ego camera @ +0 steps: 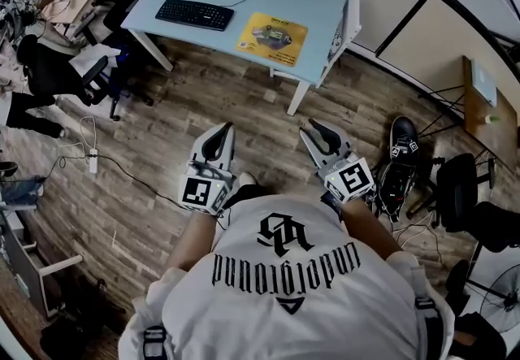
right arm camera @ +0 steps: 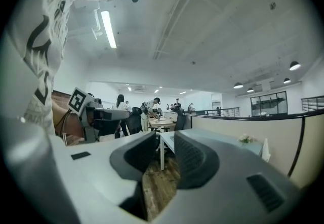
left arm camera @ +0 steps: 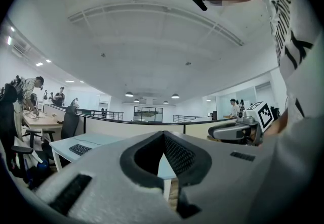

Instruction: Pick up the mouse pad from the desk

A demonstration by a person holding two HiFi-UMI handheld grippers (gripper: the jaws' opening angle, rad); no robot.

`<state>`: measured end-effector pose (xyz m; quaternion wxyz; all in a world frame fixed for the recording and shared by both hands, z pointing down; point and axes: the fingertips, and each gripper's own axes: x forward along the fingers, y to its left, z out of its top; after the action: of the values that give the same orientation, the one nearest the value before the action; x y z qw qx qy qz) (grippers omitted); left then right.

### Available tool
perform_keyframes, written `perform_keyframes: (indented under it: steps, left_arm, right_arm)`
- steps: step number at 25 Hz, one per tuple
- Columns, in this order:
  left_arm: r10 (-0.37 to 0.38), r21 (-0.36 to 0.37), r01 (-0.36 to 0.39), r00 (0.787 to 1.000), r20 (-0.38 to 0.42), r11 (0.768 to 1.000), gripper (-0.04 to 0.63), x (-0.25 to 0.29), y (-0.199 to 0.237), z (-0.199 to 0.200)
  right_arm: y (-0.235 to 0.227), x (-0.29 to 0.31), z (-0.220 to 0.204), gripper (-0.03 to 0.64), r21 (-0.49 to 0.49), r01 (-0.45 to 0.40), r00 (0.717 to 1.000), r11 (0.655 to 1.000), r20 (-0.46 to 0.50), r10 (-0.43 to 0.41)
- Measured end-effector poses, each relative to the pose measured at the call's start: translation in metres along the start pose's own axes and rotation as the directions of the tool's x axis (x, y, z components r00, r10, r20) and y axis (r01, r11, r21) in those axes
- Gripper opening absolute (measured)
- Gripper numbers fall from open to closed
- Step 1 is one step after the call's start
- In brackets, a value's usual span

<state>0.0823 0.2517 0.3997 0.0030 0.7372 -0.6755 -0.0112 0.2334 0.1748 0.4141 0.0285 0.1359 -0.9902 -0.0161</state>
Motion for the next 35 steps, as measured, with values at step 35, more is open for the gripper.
perform_keyframes:
  steps: [35]
  left_arm:
    - [-0.058, -0.02, 0.058, 0.998, -0.031, 0.998, 0.006, -0.004, 0.145, -0.01]
  right_arm:
    - [0.036, 0.148, -0.006, 0.356, 0.032, 0.049, 0.997, 0.998, -0.065, -0.047]
